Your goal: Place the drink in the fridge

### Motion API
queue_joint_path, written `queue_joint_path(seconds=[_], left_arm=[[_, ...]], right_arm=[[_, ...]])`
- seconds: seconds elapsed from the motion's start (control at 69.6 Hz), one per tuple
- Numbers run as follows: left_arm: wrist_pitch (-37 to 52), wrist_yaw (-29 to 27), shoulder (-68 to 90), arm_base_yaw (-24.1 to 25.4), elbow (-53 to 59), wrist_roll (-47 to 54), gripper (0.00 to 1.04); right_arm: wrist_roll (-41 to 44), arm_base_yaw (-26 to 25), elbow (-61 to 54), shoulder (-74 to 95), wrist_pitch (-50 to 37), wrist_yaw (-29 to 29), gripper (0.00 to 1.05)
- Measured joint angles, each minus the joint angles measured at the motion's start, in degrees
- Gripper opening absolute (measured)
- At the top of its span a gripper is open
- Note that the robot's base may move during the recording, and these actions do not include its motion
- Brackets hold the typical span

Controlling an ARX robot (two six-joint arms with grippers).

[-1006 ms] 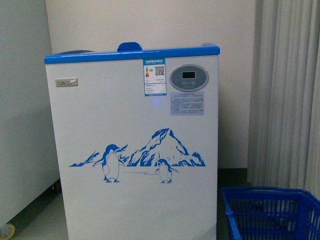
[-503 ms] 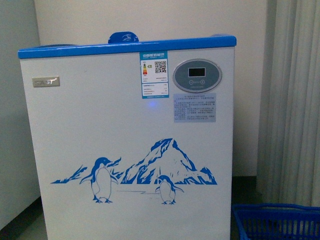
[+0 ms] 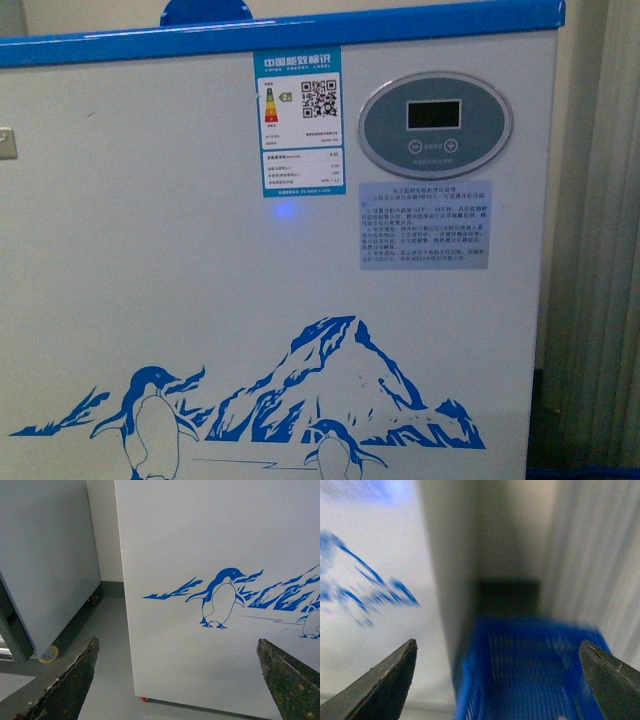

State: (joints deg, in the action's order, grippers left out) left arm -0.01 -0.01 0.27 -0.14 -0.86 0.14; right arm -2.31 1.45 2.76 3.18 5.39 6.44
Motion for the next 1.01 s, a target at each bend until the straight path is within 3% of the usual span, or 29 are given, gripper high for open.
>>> queue_joint_path(seconds=[0.072, 0.115, 0.359, 0.618, 0.79, 1.006], left_arm=[[0.0, 0.0, -0.04, 0.0, 0.0, -0.02, 0.97], [0.0, 0.02, 0.0, 0.0, 0.0, -0.02, 0.97], [0.0, 0.0, -0.04, 0.0, 0.0, -0.02, 0.97], [0.0, 0.0, -0.02, 0.0, 0.0, -0.04, 0.97], [0.0, 0.0, -0.02, 0.0, 0.0, -0.02, 0.97], [0.0, 0.0, -0.02, 0.0, 0.0, -0.02, 0.97]], right_arm=[[-6.16, -0.68, 6.19, 12.76, 10.97, 11.61, 0.97], [-7.82, -3.39, 7.43, 21.0, 10.49, 14.05, 0.97], [-8.94, -14.14, 14.49, 67.8, -13.57, 16.37, 0.97], [-13.42, -16.5, 26.1, 105.07, -26.91, 18.23, 0.97], [-16.92, -16.02, 36.63, 122.84, -29.31, 18.05, 0.97], [-20.92, -16.61, 51.84, 141.59, -24.9, 16.15, 0.97]])
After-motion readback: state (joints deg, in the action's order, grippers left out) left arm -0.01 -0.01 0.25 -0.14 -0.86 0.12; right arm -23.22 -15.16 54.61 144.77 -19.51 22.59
